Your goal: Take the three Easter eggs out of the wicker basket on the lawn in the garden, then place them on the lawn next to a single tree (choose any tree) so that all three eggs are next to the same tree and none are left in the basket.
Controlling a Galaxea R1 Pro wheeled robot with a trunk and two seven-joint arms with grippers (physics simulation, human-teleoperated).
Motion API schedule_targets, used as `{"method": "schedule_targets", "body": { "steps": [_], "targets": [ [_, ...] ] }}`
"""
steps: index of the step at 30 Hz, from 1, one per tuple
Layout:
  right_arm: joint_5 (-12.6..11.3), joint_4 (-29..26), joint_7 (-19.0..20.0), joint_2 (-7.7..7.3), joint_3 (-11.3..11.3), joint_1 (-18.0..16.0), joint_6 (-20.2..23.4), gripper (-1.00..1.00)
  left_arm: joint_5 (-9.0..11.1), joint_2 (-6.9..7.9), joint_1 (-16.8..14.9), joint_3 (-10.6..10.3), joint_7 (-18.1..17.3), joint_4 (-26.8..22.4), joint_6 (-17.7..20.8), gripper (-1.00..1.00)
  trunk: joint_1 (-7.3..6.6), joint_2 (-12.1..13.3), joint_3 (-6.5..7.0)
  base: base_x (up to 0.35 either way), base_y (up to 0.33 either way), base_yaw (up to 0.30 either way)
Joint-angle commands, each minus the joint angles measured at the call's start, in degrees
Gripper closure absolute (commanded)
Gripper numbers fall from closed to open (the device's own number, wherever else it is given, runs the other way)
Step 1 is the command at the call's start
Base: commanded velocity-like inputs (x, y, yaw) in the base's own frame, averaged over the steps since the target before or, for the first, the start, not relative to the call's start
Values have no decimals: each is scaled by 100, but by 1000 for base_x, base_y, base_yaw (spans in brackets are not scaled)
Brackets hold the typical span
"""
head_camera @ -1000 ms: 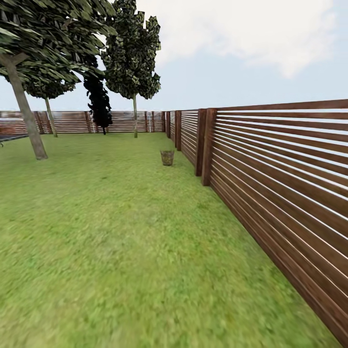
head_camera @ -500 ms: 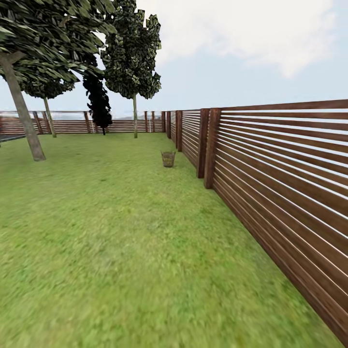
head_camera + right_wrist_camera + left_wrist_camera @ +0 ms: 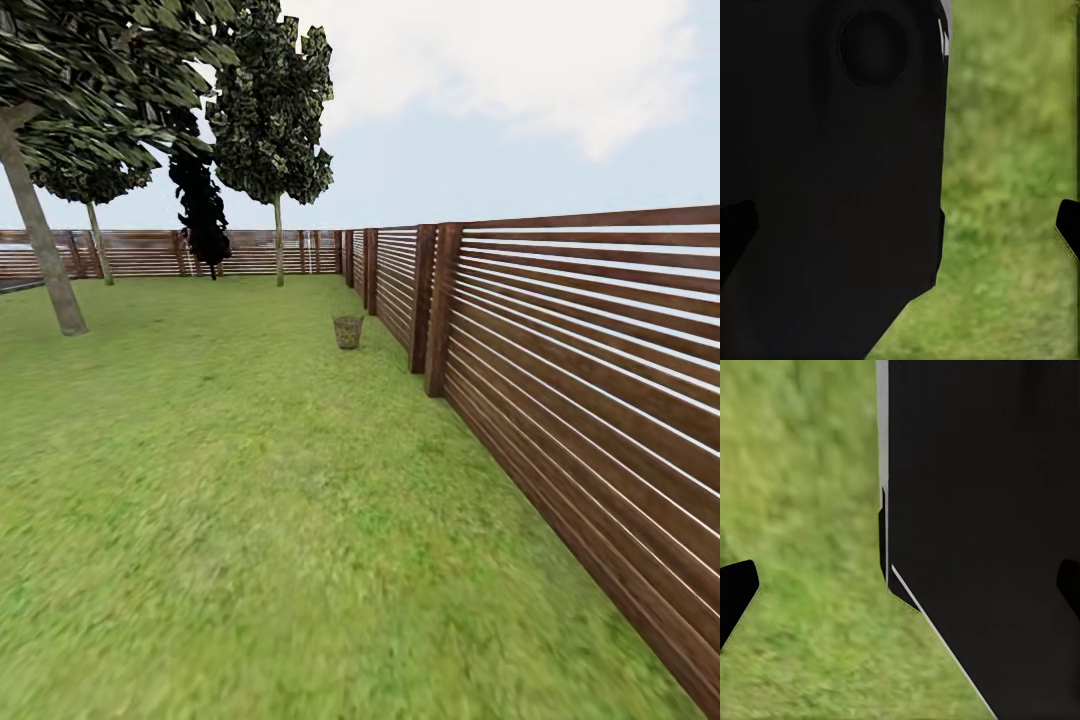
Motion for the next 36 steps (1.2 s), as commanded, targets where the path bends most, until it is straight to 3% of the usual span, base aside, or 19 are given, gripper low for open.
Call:
{"method": "schedule_targets", "body": {
  "steps": [1,36],
  "targets": [
    [3,1,1,1,2,-4,-3,-100,4,0,-1,4,2,0,2,-100,4,-1,-3,344,0,0],
    [3,1,-14,3,2,-1,0,-100,4,0,-1,4,3,-2,2,-100,4,-1,-3,345,0,0]
  ]
}}
